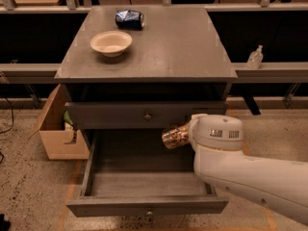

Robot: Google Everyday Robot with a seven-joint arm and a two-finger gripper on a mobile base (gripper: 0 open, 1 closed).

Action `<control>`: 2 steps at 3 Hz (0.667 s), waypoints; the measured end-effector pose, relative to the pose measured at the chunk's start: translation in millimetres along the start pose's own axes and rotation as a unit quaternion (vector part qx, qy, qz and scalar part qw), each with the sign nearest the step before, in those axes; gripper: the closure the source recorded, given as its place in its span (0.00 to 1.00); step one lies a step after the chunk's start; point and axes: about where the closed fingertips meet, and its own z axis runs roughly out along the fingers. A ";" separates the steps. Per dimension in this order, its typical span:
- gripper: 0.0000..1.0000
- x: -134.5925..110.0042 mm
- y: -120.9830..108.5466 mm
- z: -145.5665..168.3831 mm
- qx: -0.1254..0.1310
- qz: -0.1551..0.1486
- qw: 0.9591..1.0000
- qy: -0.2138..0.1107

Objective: Pick orange can from middle drawer and place on counter

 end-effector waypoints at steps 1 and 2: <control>1.00 10.3 -33.6 -27.3 0.014 -0.021 0.999 0.025; 1.00 21.6 -75.0 -54.9 0.032 -0.041 0.998 0.031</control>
Offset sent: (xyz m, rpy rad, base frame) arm 0.0207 -0.0065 0.1620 -0.1892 -0.1055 0.0978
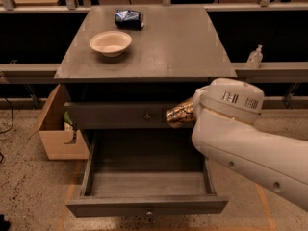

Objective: Pick orange can from middle drawer and place on counter

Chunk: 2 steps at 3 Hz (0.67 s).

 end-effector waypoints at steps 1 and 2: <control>1.00 16.2 -36.9 -22.6 0.023 -0.034 0.999 0.006; 1.00 28.0 -67.0 -33.6 0.045 -0.074 0.996 0.010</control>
Offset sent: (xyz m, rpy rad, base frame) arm 0.0259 -0.0095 0.1216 -0.2068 -0.1173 0.1625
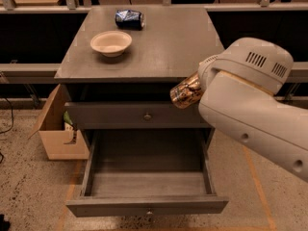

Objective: Pick orange can from middle drawer and place on counter

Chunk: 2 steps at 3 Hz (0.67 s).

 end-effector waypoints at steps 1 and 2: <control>1.00 12.3 -31.8 4.2 0.028 -0.050 0.998 0.006; 1.00 19.5 -66.8 19.4 0.061 -0.107 0.992 0.006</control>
Offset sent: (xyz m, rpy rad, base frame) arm 0.0960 0.0151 0.0771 -0.2946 -0.1517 0.2744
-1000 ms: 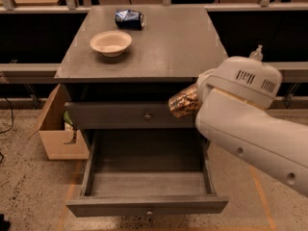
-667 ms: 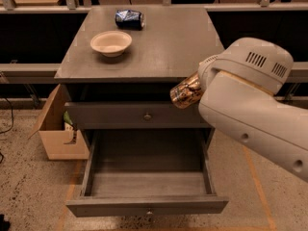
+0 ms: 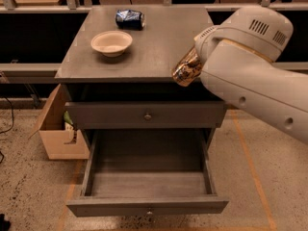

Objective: Pick orange can from middle drawer and place on counter

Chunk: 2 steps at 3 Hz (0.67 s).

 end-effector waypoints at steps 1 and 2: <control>1.00 5.5 -29.2 21.4 0.025 -0.055 0.998 -0.006; 1.00 -1.1 -46.1 43.8 0.033 -0.122 0.992 -0.013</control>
Offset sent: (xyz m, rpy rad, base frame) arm 0.0891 0.0407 0.0132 -0.3458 -0.0121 0.2617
